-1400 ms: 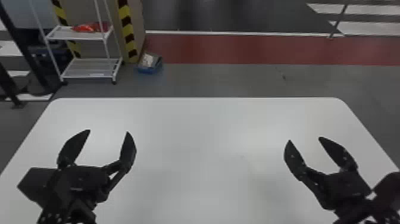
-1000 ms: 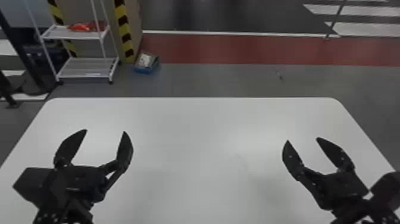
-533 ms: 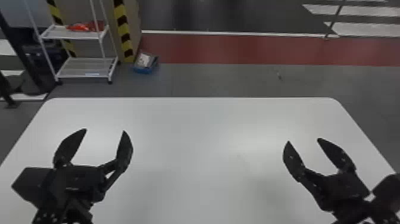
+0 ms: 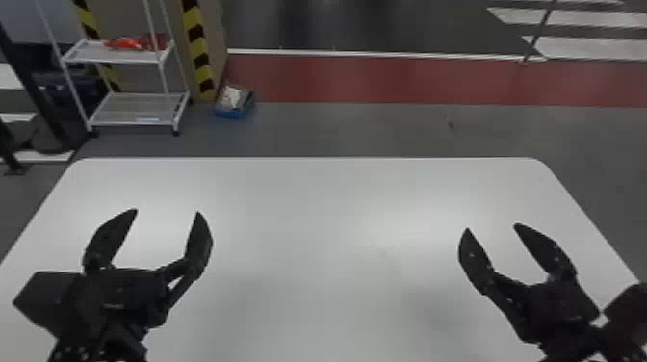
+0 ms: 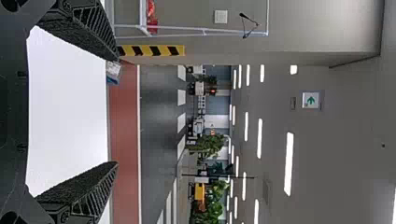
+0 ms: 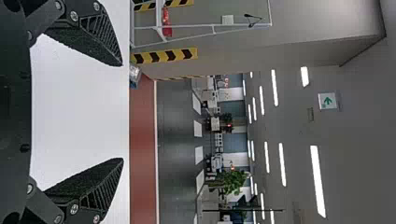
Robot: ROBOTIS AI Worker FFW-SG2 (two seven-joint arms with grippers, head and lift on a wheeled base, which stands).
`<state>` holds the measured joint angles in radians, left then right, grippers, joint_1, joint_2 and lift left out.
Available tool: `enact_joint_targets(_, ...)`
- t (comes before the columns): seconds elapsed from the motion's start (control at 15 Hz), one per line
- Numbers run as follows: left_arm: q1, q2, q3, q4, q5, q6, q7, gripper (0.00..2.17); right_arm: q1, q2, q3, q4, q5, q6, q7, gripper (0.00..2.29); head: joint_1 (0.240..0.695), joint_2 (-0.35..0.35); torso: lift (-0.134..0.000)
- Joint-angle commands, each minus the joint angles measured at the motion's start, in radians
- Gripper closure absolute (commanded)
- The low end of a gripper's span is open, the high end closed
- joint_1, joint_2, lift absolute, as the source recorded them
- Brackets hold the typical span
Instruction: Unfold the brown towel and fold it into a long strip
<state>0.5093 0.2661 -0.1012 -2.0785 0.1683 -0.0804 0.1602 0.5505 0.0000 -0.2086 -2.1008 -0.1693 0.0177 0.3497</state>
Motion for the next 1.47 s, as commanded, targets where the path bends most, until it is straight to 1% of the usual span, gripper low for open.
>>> enact_joint_targets(0.0, 0.002, -0.001, 0.0, 0.0, 0.002, 0.0, 0.001, 0.1, 0.0, 0.001, -0.002, -0.001, -0.004, 0.0, 0.0, 0.17, 0.695, -0.052, -0.125)
enact_joint_targets(0.47, 0.002, -0.005, 0.002, 0.002, 0.002, 0.0, -0.001, 0.1, 0.006, 0.001, -0.009, -0.002, -0.007, -0.009, 0.0, 0.17, 0.695, -0.056, -0.125)
enact_joint_targets(1.07, -0.002, -0.018, 0.0, 0.008, 0.002, -0.012, -0.002, 0.1, 0.011, 0.001, -0.028, -0.001, -0.035, -0.024, 0.011, 0.17, 0.695, -0.065, -0.125)
enact_joint_targets(1.4, -0.003, -0.021, 0.0, 0.009, 0.002, -0.012, -0.002, 0.1, 0.011, 0.001, -0.034, -0.002, -0.05, -0.015, 0.005, 0.17, 0.695, -0.075, -0.125)
